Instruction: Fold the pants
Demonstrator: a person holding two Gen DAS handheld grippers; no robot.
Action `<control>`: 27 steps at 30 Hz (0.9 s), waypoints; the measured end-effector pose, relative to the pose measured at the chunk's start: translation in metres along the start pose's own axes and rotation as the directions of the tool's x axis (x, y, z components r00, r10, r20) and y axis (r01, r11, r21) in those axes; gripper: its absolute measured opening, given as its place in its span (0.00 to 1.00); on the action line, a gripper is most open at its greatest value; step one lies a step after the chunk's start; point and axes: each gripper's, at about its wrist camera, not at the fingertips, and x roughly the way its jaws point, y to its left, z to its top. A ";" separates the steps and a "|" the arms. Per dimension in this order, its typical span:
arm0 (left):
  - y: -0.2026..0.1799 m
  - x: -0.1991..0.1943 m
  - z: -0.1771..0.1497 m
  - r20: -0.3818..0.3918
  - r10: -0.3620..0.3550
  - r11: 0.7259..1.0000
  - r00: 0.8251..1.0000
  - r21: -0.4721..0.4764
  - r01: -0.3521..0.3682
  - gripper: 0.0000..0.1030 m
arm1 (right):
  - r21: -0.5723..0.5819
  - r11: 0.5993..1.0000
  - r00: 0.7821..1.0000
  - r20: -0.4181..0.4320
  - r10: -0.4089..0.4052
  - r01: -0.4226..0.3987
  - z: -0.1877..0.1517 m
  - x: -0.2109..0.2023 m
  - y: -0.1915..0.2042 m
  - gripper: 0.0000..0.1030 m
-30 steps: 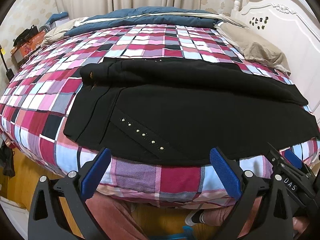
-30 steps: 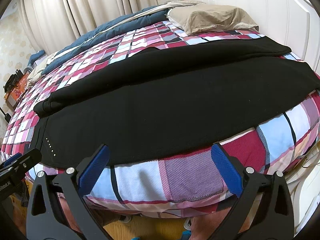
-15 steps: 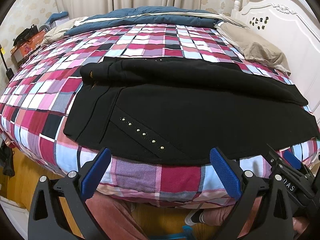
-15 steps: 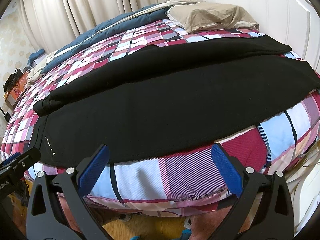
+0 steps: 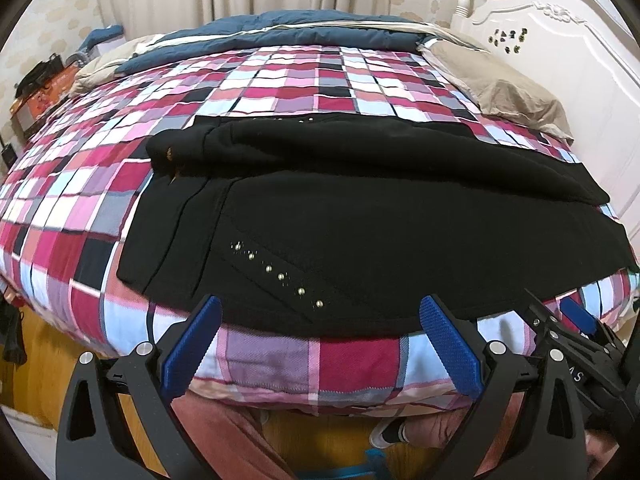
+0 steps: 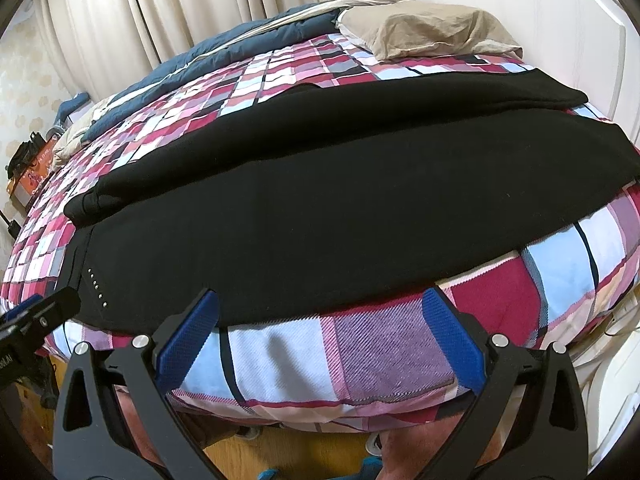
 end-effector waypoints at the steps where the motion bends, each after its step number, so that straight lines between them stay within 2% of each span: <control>1: 0.003 0.000 0.003 -0.005 -0.020 1.000 1.000 0.000 0.020 0.96 | -0.003 1.000 1.000 -0.001 0.000 0.000 0.002 0.001 0.000 0.98; 5: 0.033 0.001 0.024 -0.006 -0.130 0.990 0.992 -0.061 0.129 0.96 | -0.018 1.000 1.000 -0.006 0.014 -0.014 0.014 0.003 0.004 0.98; 8: 0.066 0.008 0.046 0.007 -0.228 0.967 0.974 -0.112 0.227 0.96 | -0.036 0.998 0.999 -0.009 0.047 -0.047 0.027 0.005 0.009 0.98; 13: 0.134 0.027 0.092 0.032 -0.290 0.938 0.957 -0.191 0.290 0.96 | -0.088 0.991 0.995 0.002 0.103 -0.103 0.056 0.007 0.019 0.98; 15: 0.167 0.042 0.110 0.028 -0.365 0.900 0.931 -0.248 0.360 0.96 | -0.094 0.990 0.994 0.008 0.111 -0.110 0.067 0.009 0.022 0.98; 17: 0.198 0.065 0.128 0.014 -0.451 0.845 0.892 -0.315 0.432 0.96 | -0.096 0.989 0.993 0.010 0.115 -0.114 0.078 0.012 0.026 0.98; 21: 0.241 0.113 0.155 0.001 -0.549 0.757 0.836 -0.423 0.497 0.96 | -0.099 0.986 0.991 -0.013 0.135 -0.136 0.090 0.024 0.032 0.98; 23: 0.251 0.134 0.164 -0.009 -0.584 0.724 0.812 -0.459 0.515 0.96 | -0.097 0.985 0.990 -0.028 0.141 -0.143 0.092 0.030 0.034 0.98; 24: 0.253 0.147 0.168 -0.014 -0.621 0.692 0.784 -0.480 0.540 0.96 | -0.096 0.984 0.988 -0.042 0.146 -0.149 0.094 0.036 0.034 0.98; 25: 0.255 0.155 0.170 -0.017 -0.644 0.672 0.765 -0.491 0.555 0.96 | -0.094 0.984 0.987 -0.053 0.149 -0.154 0.096 0.039 0.034 0.98; 27: 0.249 0.177 0.176 -0.033 -0.709 0.615 0.705 -0.517 0.595 0.95 | -0.085 0.981 0.982 -0.085 0.167 -0.174 0.099 0.049 0.034 0.98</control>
